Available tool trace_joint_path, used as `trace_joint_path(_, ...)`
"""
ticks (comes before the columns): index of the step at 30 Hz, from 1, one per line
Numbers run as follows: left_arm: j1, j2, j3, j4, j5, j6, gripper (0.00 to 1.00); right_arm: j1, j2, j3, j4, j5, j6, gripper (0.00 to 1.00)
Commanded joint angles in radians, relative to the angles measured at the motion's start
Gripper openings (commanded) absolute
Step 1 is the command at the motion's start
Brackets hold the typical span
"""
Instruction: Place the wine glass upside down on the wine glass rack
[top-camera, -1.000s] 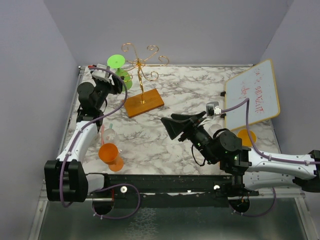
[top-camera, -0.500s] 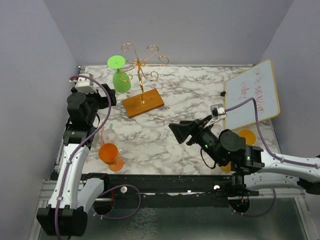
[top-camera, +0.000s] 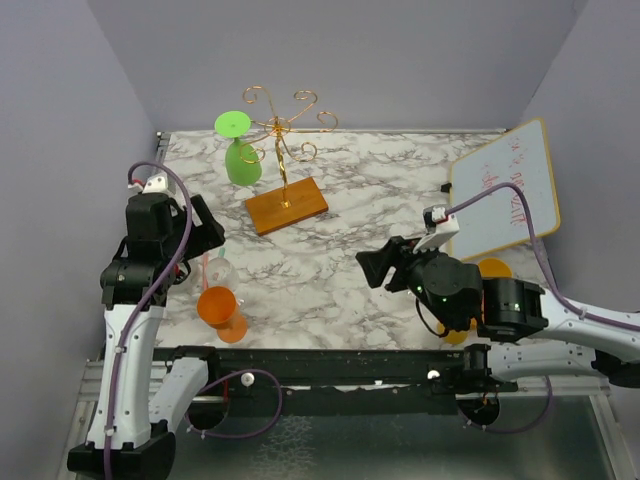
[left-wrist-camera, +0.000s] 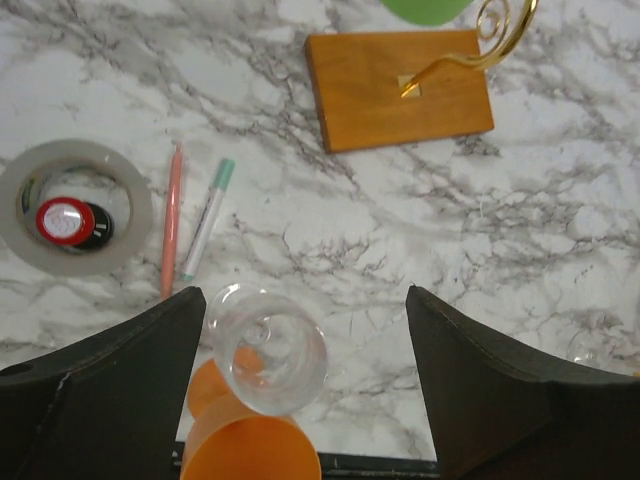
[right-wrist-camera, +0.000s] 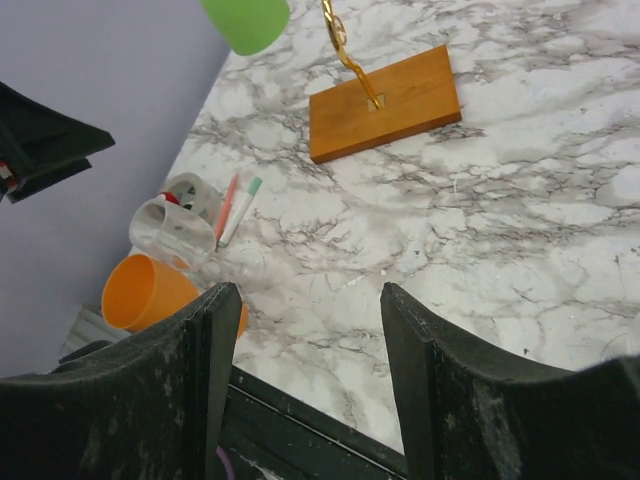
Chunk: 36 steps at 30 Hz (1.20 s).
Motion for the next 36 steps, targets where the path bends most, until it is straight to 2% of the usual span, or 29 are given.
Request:
trace_joint_path(1,-0.001,-0.011,-0.013,-0.184,0.044,-0.024,0.80,0.006,0.051,0.047,-0.128,0.043,0.034,0.64)
trace_joint_path(5,-0.010,0.004,-0.021,-0.203,0.095,-0.013,0.71,0.006,0.124,0.068,-0.155,0.033,0.049,0.64)
trace_joint_path(8,-0.044,0.021,0.002,-0.223,0.101,-0.013,0.51,0.006,0.202,0.104,-0.227,0.068,0.114,0.64)
trace_joint_path(11,-0.084,0.053,0.028,-0.259,0.092,-0.006,0.42,0.004,0.268,0.108,-0.227,0.079,0.139,0.64)
trace_joint_path(18,-0.130,0.100,-0.031,-0.267,0.097,0.003,0.46,-0.040,0.363,0.090,-0.100,-0.016,0.091,0.64)
trace_joint_path(24,-0.130,0.161,-0.068,-0.255,0.035,0.018,0.37,-0.123,0.406,0.041,0.027,-0.155,0.054,0.64)
trace_joint_path(27,-0.130,0.181,-0.071,-0.232,0.055,0.018,0.31,-0.158,0.418,0.018,0.084,-0.211,0.055,0.64)
trace_joint_path(32,-0.131,0.219,-0.061,-0.223,0.083,0.047,0.21,-0.182,0.433,0.010,0.128,-0.252,0.065,0.64)
trace_joint_path(36,-0.133,0.240,-0.065,-0.223,0.111,0.063,0.19,-0.188,0.438,0.005,0.148,-0.255,0.083,0.64)
